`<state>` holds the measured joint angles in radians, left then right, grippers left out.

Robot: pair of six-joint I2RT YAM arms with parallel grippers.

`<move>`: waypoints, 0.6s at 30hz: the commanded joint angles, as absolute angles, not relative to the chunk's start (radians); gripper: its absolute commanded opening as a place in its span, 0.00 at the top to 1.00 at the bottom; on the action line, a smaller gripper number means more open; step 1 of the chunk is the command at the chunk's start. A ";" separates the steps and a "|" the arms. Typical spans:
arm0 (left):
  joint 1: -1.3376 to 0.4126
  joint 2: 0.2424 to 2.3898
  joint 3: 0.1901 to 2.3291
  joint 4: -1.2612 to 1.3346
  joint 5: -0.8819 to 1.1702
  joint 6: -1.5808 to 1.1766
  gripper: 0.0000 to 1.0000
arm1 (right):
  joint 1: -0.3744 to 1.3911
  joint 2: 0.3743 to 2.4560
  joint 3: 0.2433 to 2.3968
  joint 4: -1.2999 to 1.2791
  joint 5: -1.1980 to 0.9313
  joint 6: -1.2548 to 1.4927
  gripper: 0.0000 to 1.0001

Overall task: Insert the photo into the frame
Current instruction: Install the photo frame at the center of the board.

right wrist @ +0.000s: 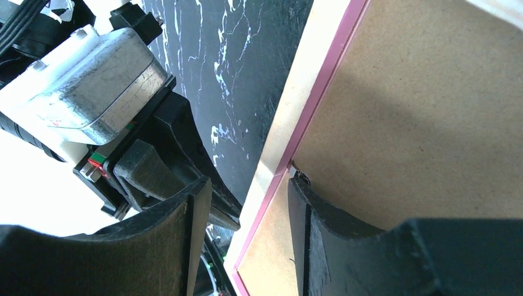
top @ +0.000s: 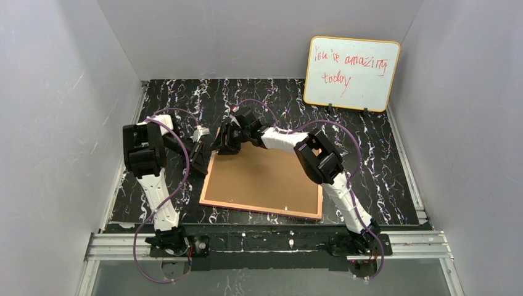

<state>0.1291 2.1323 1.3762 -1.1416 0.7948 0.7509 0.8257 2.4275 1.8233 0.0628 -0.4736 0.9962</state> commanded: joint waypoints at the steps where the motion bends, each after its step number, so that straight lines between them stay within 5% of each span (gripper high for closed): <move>1: 0.120 2.108 1.406 -1.153 0.793 0.795 0.89 | 0.837 2.394 1.814 0.091 -0.426 0.943 0.42; 18: 0.230 1.914 1.526 -1.442 0.813 0.974 0.45 | 0.998 1.755 1.291 -0.226 -0.288 0.404 0.33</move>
